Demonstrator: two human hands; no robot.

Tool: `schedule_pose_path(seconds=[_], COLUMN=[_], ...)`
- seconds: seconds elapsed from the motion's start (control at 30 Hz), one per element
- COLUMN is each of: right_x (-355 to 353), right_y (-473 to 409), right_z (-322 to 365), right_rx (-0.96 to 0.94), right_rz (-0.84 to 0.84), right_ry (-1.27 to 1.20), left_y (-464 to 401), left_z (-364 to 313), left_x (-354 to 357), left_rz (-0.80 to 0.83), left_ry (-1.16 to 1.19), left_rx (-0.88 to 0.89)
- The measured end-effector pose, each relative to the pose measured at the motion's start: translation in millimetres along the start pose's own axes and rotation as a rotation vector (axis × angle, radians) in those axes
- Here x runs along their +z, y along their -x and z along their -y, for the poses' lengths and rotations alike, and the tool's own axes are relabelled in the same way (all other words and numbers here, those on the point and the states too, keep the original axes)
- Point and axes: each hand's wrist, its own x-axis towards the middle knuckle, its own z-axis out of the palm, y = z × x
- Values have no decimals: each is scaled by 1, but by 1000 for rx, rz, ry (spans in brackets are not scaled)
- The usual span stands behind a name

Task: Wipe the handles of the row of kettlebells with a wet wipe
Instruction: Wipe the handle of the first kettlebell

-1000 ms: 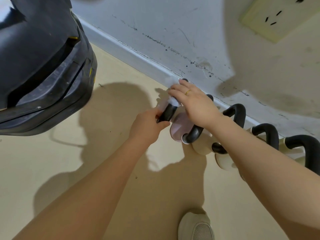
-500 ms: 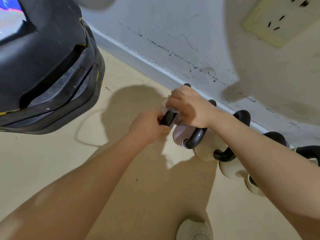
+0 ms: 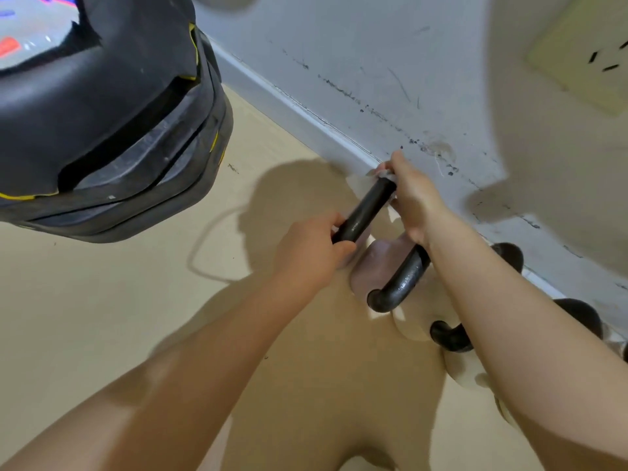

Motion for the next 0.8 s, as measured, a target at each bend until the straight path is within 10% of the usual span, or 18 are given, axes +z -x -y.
schedule_pose_path(seconds=[0.23,0.47,0.8], right_x=[3,13,35], right_y=[-4,26,56], right_z=[11,3,-6], right_rx=[39,219,357], right_rz=[-4,-88,-160], right_ry=[26,-700,-944], left_y=[3,6,6], left_z=[5,4,3], left_x=[5,4,4], left_rz=[-42,-40,-46], left_ry=[37,76,74], left_rx=[14,-4,13])
